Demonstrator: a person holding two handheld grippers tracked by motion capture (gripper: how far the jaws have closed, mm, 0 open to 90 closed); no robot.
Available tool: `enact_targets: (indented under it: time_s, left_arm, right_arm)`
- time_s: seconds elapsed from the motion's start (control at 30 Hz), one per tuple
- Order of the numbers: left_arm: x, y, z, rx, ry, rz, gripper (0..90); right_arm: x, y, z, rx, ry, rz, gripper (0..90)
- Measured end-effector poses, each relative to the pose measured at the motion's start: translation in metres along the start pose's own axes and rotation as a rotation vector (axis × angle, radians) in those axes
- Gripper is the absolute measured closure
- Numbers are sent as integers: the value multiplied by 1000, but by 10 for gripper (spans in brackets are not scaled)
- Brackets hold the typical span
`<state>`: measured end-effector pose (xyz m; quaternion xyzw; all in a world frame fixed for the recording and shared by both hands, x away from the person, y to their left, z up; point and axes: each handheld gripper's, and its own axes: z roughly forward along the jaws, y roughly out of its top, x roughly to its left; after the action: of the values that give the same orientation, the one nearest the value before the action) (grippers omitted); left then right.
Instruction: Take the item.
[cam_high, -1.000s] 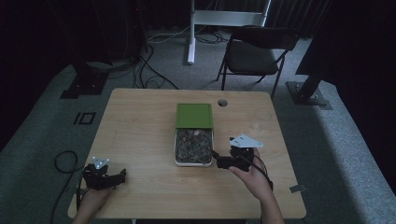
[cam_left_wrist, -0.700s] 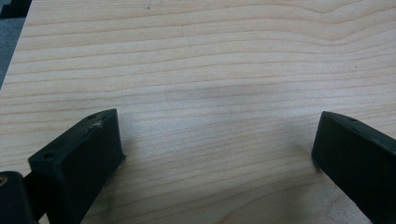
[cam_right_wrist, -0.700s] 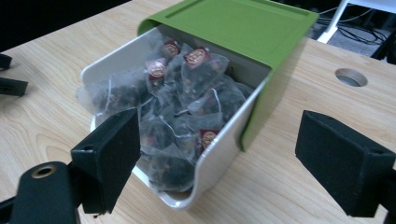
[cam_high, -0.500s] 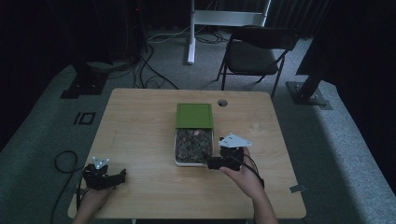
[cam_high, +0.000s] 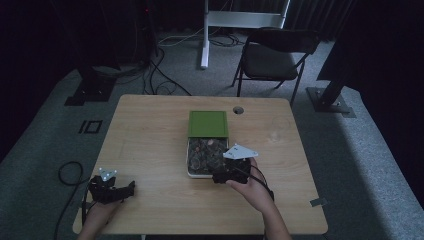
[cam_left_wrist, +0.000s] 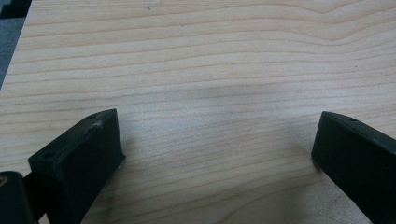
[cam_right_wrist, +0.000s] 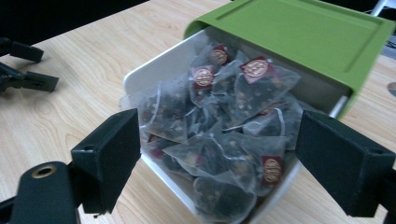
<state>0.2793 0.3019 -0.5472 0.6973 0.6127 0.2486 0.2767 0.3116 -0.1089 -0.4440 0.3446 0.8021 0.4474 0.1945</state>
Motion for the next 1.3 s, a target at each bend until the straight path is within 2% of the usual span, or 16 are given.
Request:
enact_targets:
  time_s: [0.57, 0.93, 1.13, 1.3]
  left_arm:
    - [0, 0, 0, 0, 0, 0, 22]
    - [0, 0, 0, 0, -1, 3, 22]
    - [0, 0, 0, 0, -1, 3, 22]
    - [0, 0, 0, 0, -1, 3, 22]
  right_arm:
    - [17, 2, 22, 4, 52, -23, 148]
    - [27, -2, 41, 40, 86, -56, 150]
    - [27, -2, 49, 56, 88, -61, 176]
    - [27, -2, 55, 57, 87, -66, 241]
